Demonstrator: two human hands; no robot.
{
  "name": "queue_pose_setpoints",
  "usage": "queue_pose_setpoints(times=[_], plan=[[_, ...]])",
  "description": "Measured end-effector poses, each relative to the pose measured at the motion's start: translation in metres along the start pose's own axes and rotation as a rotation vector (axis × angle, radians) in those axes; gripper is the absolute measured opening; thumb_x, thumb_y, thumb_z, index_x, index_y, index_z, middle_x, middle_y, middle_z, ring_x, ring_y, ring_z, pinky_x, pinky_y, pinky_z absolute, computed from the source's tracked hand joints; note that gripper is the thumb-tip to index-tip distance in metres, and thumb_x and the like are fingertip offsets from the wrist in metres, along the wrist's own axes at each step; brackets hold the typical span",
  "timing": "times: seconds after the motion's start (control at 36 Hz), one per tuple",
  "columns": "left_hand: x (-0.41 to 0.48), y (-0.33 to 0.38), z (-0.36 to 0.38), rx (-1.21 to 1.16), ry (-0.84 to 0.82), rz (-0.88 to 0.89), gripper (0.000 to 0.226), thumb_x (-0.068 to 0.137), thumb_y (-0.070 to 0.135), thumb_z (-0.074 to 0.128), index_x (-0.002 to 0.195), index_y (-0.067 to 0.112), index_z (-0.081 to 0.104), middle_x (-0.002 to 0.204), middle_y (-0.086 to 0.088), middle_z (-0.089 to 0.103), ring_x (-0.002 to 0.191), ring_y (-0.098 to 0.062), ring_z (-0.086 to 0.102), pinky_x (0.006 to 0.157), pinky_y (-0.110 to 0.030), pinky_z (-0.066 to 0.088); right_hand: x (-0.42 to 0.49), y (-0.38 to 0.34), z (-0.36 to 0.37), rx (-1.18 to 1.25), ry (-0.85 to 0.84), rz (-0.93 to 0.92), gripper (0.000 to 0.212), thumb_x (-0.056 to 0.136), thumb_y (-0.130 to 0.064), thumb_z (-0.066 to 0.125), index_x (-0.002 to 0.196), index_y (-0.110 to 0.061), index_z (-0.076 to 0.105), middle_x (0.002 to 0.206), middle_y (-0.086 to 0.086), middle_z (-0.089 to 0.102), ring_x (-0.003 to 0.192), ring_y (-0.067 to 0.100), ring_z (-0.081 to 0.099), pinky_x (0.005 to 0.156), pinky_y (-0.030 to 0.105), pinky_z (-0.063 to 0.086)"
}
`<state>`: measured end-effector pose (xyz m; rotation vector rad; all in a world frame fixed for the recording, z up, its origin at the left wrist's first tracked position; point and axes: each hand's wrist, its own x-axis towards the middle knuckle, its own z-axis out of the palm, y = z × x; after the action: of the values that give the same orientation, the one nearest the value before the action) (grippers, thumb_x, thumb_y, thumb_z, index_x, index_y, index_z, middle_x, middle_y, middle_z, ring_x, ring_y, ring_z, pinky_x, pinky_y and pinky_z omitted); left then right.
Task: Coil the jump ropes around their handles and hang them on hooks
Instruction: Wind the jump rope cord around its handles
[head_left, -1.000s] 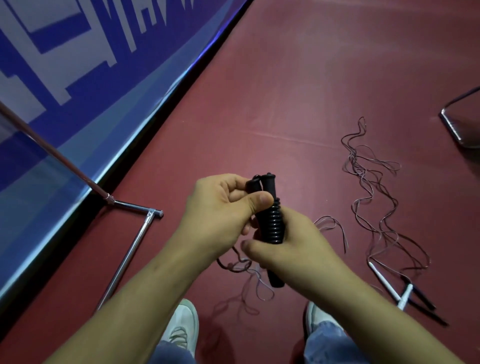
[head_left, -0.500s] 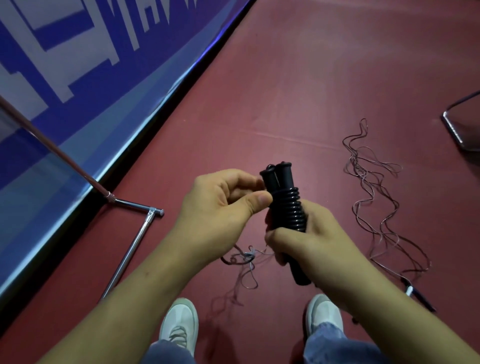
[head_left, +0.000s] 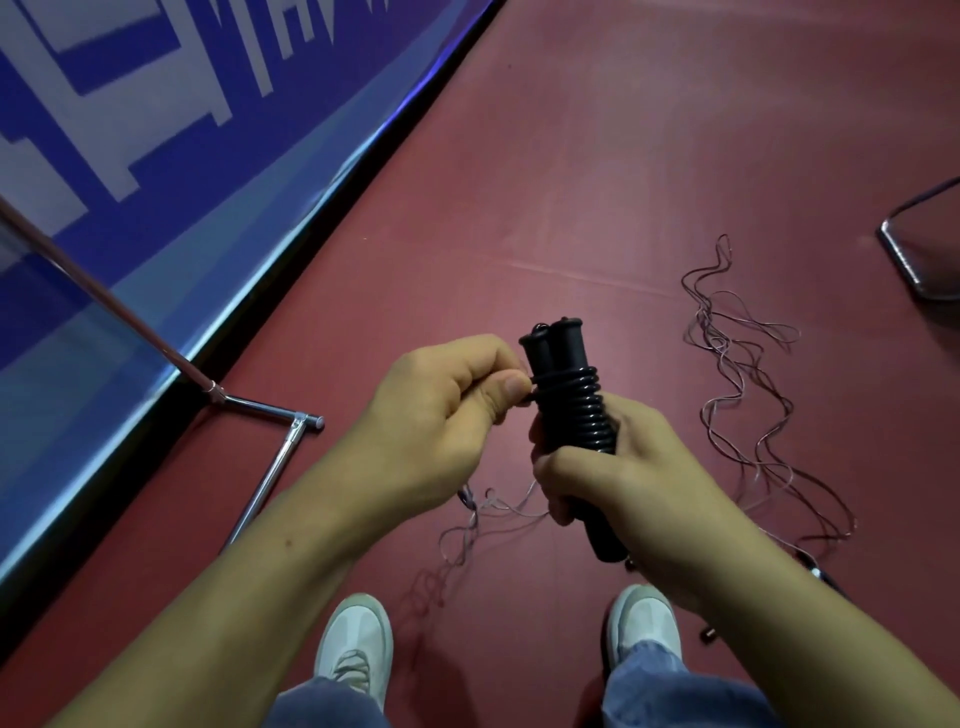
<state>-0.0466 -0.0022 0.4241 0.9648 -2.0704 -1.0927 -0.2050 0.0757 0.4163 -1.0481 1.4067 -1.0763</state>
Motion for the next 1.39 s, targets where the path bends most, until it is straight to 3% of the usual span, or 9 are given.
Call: queue_pose_setpoints(times=[0.39, 0.5, 0.67, 0.81, 0.92, 1.03, 1.11, 1.25, 1.39], plan=[[-0.001, -0.001, -0.001, -0.161, 0.057, -0.027, 0.016, 0.085, 0.029, 0.073, 0.093, 0.019, 0.082, 0.066, 0.021, 0.065, 0.063, 0.004, 0.059, 0.061, -0.008, 0.040, -0.003, -0.004, -0.002, 0.316, -0.189, -0.005, 0.023, 0.066, 0.002, 0.056, 0.089, -0.002, 0.057, 0.070, 0.011, 0.049, 0.058, 0.023, 0.043, 0.053, 0.034, 0.042], [0.001, 0.000, -0.001, -0.435, -0.061, -0.166, 0.023, 0.082, 0.029, 0.075, 0.096, 0.013, 0.082, 0.071, 0.007, 0.071, 0.064, -0.004, 0.055, 0.063, -0.018, 0.045, -0.007, -0.005, -0.002, 0.438, -0.288, 0.004, 0.024, 0.070, 0.004, 0.053, 0.093, -0.004, 0.057, 0.070, 0.009, 0.048, 0.056, 0.021, 0.045, 0.053, 0.033, 0.042], [0.005, -0.012, -0.010, -0.808, -0.462, -0.255, 0.075, 0.073, 0.039, 0.087, 0.140, 0.018, 0.060, 0.083, -0.033, 0.046, 0.068, -0.039, 0.040, 0.064, -0.037, 0.035, -0.015, -0.006, -0.001, 0.602, -0.503, 0.091, 0.027, 0.068, 0.003, 0.056, 0.093, -0.006, 0.058, 0.073, 0.012, 0.045, 0.058, 0.020, 0.042, 0.057, 0.030, 0.041], [0.001, -0.004, -0.012, -0.927, -0.605, -0.181, 0.077, 0.079, 0.033, 0.077, 0.148, 0.014, 0.049, 0.094, -0.006, 0.073, 0.072, -0.015, 0.071, 0.070, -0.027, 0.053, -0.019, -0.011, -0.001, 0.807, -0.820, 0.271, 0.026, 0.069, -0.001, 0.050, 0.094, -0.007, 0.053, 0.073, 0.007, 0.046, 0.059, 0.015, 0.041, 0.060, 0.027, 0.041], [0.000, -0.001, -0.008, -0.841, -0.495, -0.187, 0.063, 0.080, 0.034, 0.074, 0.137, 0.011, 0.060, 0.104, -0.005, 0.068, 0.096, -0.036, 0.050, 0.082, -0.046, 0.040, -0.014, -0.002, 0.000, 0.947, -0.961, 0.334, 0.026, 0.074, -0.008, 0.062, 0.097, -0.004, 0.051, 0.077, 0.008, 0.053, 0.061, 0.016, 0.047, 0.063, 0.028, 0.049], [-0.001, -0.007, -0.001, -0.871, -0.340, -0.240, 0.050, 0.075, 0.039, 0.081, 0.117, 0.014, 0.072, 0.120, -0.024, 0.070, 0.106, -0.043, 0.053, 0.089, -0.056, 0.034, -0.004, 0.006, -0.011, 0.837, -0.784, 0.331, 0.037, 0.077, -0.009, 0.064, 0.110, 0.006, 0.059, 0.097, 0.025, 0.062, 0.084, 0.037, 0.067, 0.079, 0.049, 0.059], [0.000, -0.012, -0.005, -0.734, -0.196, -0.247, 0.041, 0.068, 0.039, 0.089, 0.103, 0.019, 0.078, 0.102, -0.018, 0.074, 0.089, -0.027, 0.056, 0.076, -0.038, 0.044, 0.003, 0.004, -0.013, 0.464, -0.429, 0.289, 0.038, 0.068, -0.012, 0.070, 0.102, 0.003, 0.067, 0.095, 0.026, 0.063, 0.086, 0.035, 0.068, 0.082, 0.054, 0.059], [0.001, -0.007, 0.002, -0.609, 0.008, -0.287, 0.024, 0.069, 0.022, 0.082, 0.091, 0.014, 0.078, 0.071, 0.005, 0.070, 0.065, -0.011, 0.053, 0.060, -0.021, 0.042, 0.003, -0.010, 0.005, -0.455, 0.006, 0.086, 0.046, 0.064, -0.044, 0.087, 0.092, -0.013, 0.066, 0.075, 0.005, 0.070, 0.060, 0.026, 0.065, 0.061, 0.047, 0.055], [0.000, 0.000, 0.023, -0.572, 0.126, -0.274, 0.025, 0.073, -0.004, 0.084, 0.089, 0.014, 0.078, 0.086, -0.009, 0.079, 0.080, -0.016, 0.074, 0.082, -0.032, 0.062, 0.000, 0.000, 0.018, -0.653, 0.354, -0.056, 0.027, 0.077, -0.036, 0.078, 0.093, -0.028, 0.058, 0.075, -0.012, 0.065, 0.072, 0.001, 0.060, 0.058, 0.020, 0.045]])
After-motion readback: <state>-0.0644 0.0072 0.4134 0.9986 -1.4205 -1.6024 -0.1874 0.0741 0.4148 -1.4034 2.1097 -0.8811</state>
